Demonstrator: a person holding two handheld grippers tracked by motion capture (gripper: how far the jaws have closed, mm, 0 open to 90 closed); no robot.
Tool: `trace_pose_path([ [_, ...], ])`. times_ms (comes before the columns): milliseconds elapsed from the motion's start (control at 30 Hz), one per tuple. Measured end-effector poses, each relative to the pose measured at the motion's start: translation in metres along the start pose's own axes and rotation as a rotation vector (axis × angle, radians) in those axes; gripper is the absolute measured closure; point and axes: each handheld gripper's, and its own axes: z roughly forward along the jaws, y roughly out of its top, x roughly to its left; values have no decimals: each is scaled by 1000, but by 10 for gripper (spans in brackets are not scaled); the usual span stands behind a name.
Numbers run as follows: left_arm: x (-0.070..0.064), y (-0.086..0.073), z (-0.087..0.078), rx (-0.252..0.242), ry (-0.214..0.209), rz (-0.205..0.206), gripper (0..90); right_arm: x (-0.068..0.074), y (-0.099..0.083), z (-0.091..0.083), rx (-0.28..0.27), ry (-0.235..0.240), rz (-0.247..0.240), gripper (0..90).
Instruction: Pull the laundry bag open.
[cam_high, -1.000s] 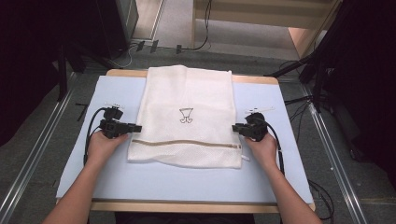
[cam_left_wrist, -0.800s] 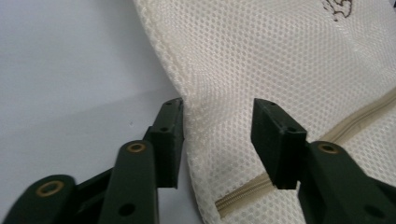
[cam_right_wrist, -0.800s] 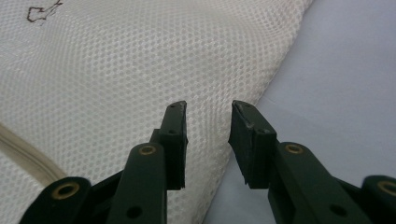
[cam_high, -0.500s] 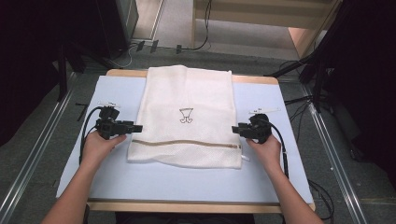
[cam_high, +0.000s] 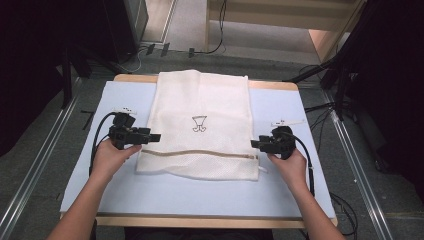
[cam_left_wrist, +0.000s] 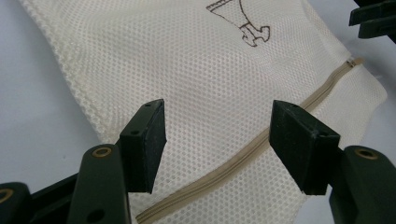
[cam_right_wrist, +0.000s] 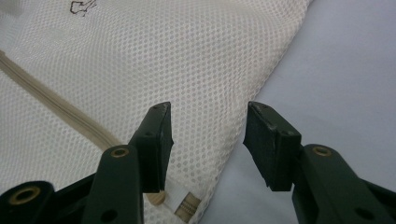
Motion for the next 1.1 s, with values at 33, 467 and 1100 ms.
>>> trace_pose_path([
  [33,-1,1,1,4,-1,4,376,0,-1,-1,2,-1,1,541],
  [467,-22,11,16,17,-27,61,379,7,-15,-4,18,12,-18,866],
  [1100,-49,23,44,42,-79,132,390,9,-30,1,81,69,13,900],
])
